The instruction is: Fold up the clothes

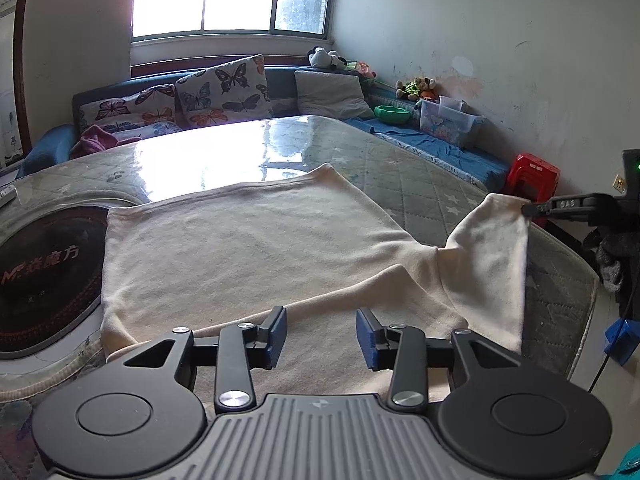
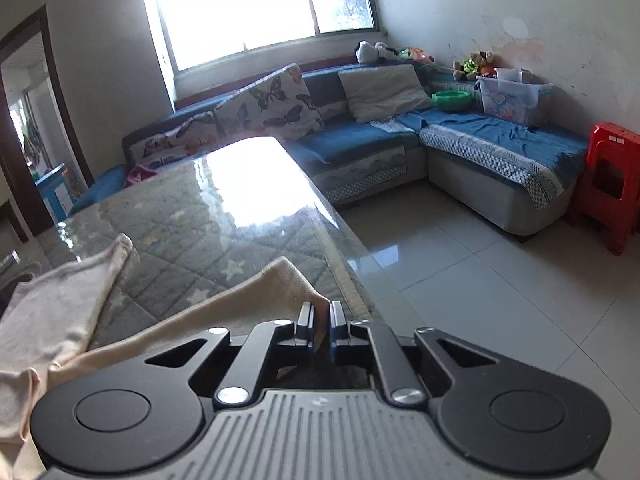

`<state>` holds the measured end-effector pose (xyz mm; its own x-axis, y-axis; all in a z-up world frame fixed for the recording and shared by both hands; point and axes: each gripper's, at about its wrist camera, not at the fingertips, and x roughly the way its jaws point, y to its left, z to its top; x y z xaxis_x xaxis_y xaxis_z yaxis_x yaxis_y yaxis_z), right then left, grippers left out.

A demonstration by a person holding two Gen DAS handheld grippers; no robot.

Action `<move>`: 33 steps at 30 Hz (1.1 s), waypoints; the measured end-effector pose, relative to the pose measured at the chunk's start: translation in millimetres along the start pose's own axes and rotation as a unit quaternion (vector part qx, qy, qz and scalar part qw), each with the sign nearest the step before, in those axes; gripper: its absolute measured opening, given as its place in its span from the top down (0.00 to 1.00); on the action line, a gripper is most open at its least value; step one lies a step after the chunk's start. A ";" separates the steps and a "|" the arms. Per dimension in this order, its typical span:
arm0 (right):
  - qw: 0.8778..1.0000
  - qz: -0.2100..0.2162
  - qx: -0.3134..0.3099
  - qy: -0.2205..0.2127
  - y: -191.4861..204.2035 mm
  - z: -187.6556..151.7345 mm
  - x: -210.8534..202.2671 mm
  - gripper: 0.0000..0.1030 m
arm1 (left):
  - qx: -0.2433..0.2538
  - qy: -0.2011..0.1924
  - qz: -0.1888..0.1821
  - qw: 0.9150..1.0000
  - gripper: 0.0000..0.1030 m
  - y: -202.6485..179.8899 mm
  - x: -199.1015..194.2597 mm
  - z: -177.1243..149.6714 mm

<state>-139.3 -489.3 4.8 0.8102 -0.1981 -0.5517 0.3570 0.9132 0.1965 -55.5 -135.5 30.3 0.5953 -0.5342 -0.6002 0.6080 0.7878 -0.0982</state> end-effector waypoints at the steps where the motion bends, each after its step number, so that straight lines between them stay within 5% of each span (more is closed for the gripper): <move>1: 1.000 0.004 -0.005 -0.009 2.0 3.1 -6.7 0.95 | -0.001 0.000 0.000 1.000 0.59 0.8 0.1 -0.1; 10: 0.994 0.077 -0.065 -0.046 47.8 30.9 -53.8 0.95 | -0.007 -0.012 0.003 1.000 0.56 8.4 -5.8 -2.2; 15: 0.980 0.144 -0.121 -0.062 101.2 46.5 -77.6 0.96 | -0.025 -0.030 0.020 0.999 0.56 25.0 -21.4 -2.6; 23: 0.946 0.243 -0.210 -0.045 196.7 50.1 -85.4 0.96 | -0.060 -0.058 0.044 0.996 0.56 55.3 -49.0 -15.1; 33: 0.895 0.330 -0.297 0.031 306.1 4.9 -61.5 0.96 | -0.095 -0.068 0.068 0.991 0.56 83.2 -79.1 -44.1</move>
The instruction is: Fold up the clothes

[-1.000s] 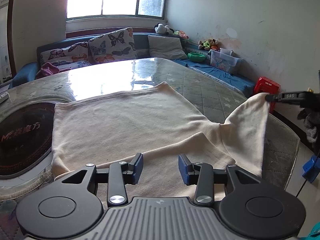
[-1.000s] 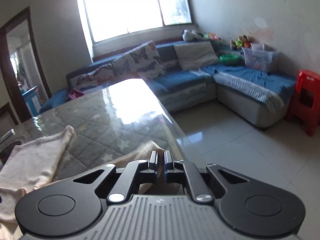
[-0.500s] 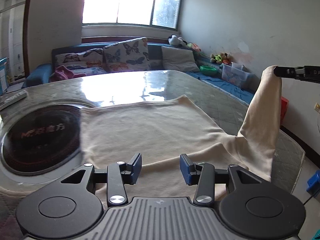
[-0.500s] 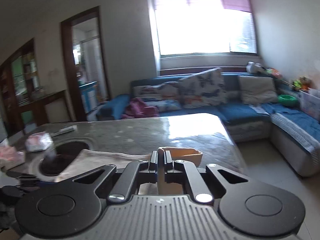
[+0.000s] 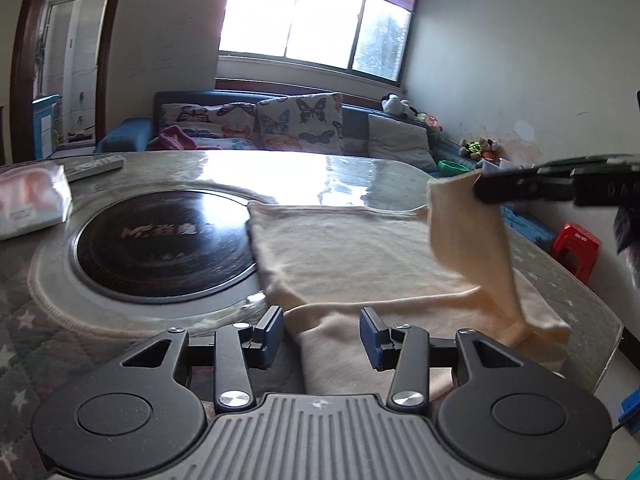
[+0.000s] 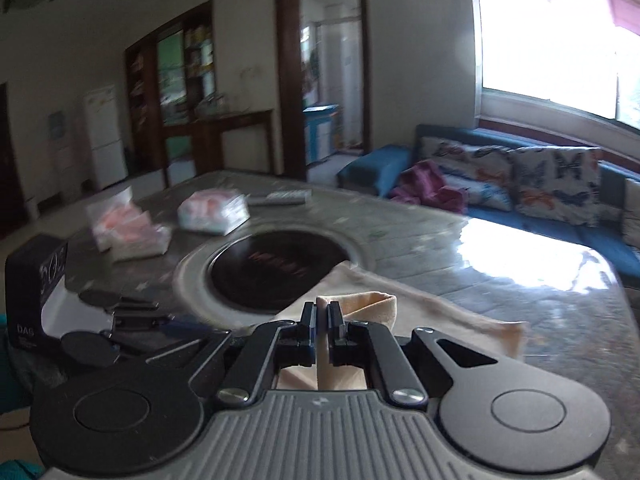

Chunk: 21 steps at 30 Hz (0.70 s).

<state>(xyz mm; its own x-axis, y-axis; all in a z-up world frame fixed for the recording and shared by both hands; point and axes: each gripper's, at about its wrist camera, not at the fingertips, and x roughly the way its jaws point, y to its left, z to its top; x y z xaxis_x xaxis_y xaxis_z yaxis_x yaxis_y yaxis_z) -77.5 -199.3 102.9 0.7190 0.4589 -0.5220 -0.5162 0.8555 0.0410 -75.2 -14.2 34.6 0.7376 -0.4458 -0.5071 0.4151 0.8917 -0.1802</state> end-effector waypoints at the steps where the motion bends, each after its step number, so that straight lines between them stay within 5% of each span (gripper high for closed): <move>1: 1.000 0.007 -0.004 0.005 5.0 -0.9 4.9 0.96 | -0.002 -0.001 0.002 1.000 0.56 1.9 -2.4 -1.1; 9: 0.996 0.062 -0.042 0.047 36.1 -13.1 33.8 0.90 | -0.011 -0.002 0.010 1.000 0.56 7.1 -10.9 -5.7; 21: 0.996 -0.041 -0.029 0.074 -15.2 -41.1 -22.1 0.83 | 0.029 0.013 -0.031 0.999 0.63 -23.1 -4.5 -5.7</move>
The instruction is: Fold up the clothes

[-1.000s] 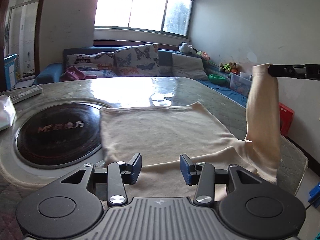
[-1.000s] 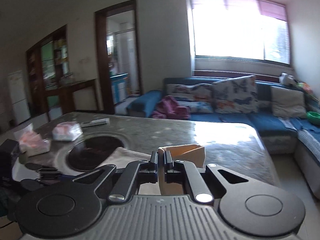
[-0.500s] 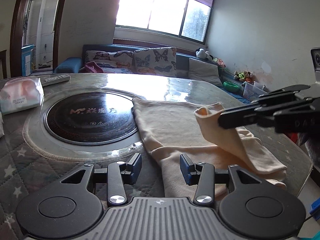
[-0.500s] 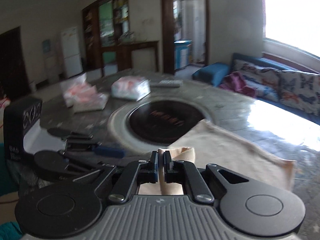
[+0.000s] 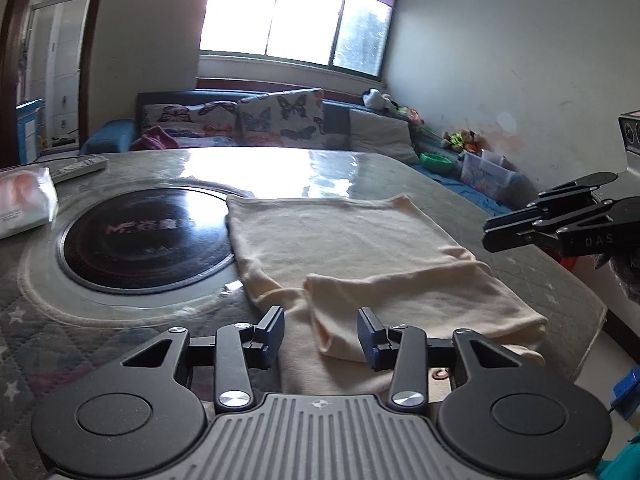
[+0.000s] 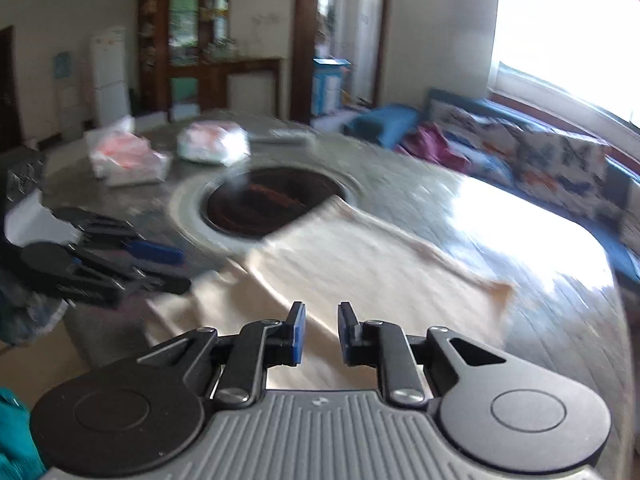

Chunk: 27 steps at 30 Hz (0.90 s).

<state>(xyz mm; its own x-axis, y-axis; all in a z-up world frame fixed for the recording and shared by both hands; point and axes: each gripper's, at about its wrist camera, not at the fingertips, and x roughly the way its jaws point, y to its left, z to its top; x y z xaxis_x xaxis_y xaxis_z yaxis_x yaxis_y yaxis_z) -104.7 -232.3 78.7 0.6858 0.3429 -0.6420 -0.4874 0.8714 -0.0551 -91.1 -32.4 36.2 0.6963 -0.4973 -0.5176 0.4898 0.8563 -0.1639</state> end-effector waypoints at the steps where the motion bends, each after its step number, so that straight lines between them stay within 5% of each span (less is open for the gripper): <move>1: 1.000 -0.008 0.008 0.008 -5.6 -8.1 -2.6 0.83 | 0.005 0.003 -0.002 1.000 0.65 -3.0 3.2 -0.4; 10: 0.996 -0.035 0.082 0.019 -44.3 -58.4 -16.8 0.83 | 0.066 0.018 0.019 0.997 0.96 -21.2 17.7 -2.4; 17: 0.995 -0.034 0.093 -0.009 -54.8 -55.7 2.7 0.83 | 0.065 -0.006 0.037 0.997 0.98 -21.0 1.4 10.4; 27: 0.995 -0.029 0.092 -0.006 -57.1 -58.3 23.0 0.83 | 0.055 0.034 0.048 0.997 0.96 -7.7 4.6 7.3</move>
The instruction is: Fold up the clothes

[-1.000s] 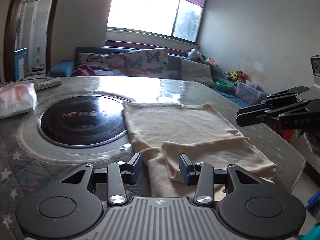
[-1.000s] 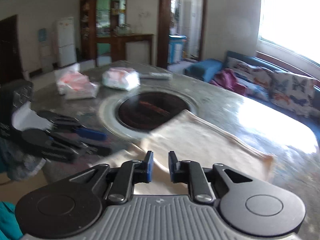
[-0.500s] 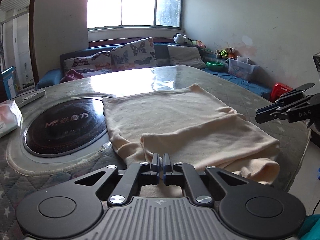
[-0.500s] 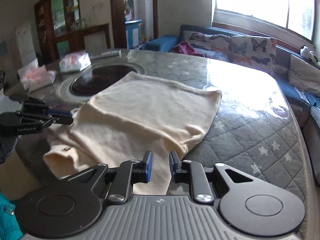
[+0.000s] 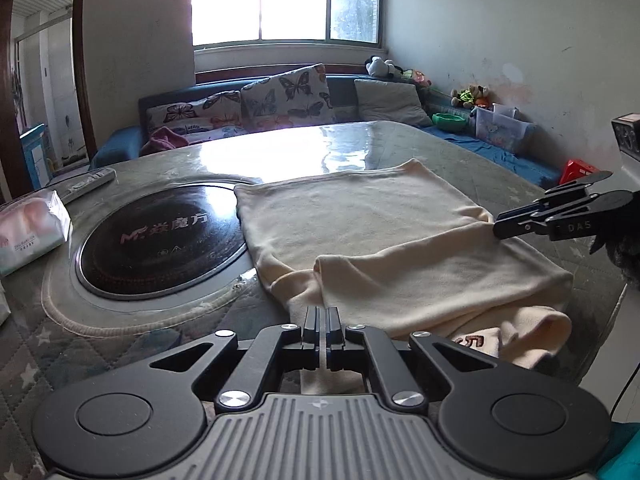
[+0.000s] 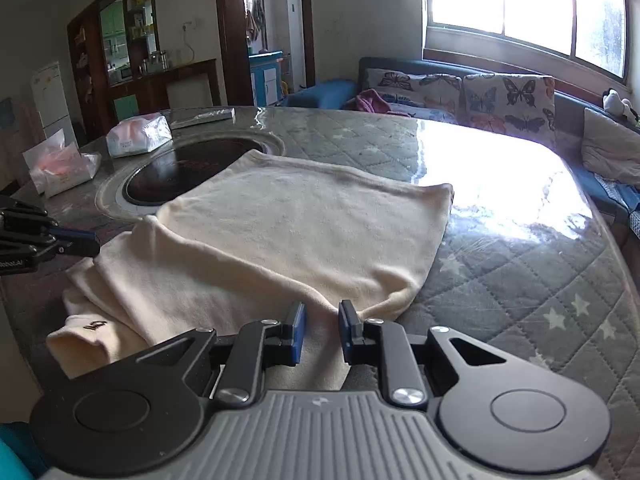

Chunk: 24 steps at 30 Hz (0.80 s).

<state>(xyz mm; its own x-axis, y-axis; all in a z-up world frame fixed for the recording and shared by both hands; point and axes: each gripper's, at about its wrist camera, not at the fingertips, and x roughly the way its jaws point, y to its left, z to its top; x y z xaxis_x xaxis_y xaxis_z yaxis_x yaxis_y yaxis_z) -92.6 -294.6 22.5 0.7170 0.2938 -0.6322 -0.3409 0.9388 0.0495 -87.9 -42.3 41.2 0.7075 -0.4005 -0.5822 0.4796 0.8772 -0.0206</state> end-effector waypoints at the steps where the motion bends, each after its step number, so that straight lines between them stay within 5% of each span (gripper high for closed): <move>1: 1.000 0.000 -0.003 -0.003 1.3 2.3 -1.2 0.83 | -0.003 -0.004 -0.002 1.000 0.96 0.8 -0.2 3.2; 7: 1.000 0.001 -0.016 -0.006 10.5 11.9 11.1 0.84 | -0.021 -0.023 -0.028 0.999 0.95 -4.5 15.7 24.0; 15: 0.999 0.007 -0.031 0.001 15.8 7.9 7.2 0.83 | -0.024 0.011 -0.041 0.999 0.93 -7.6 51.8 21.8; 24: 0.995 0.027 -0.084 0.042 40.4 -22.5 -19.5 0.82 | 0.031 0.017 -0.048 0.998 0.75 -24.7 33.1 -0.2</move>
<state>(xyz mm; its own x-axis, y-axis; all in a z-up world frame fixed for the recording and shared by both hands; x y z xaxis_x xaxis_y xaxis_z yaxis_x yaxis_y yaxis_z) -134.0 -266.4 19.5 0.6433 0.3208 -0.6952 -0.4806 0.8760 -0.0405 -76.4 -77.1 22.3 0.6386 -0.4724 -0.6075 0.5771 0.8162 -0.0280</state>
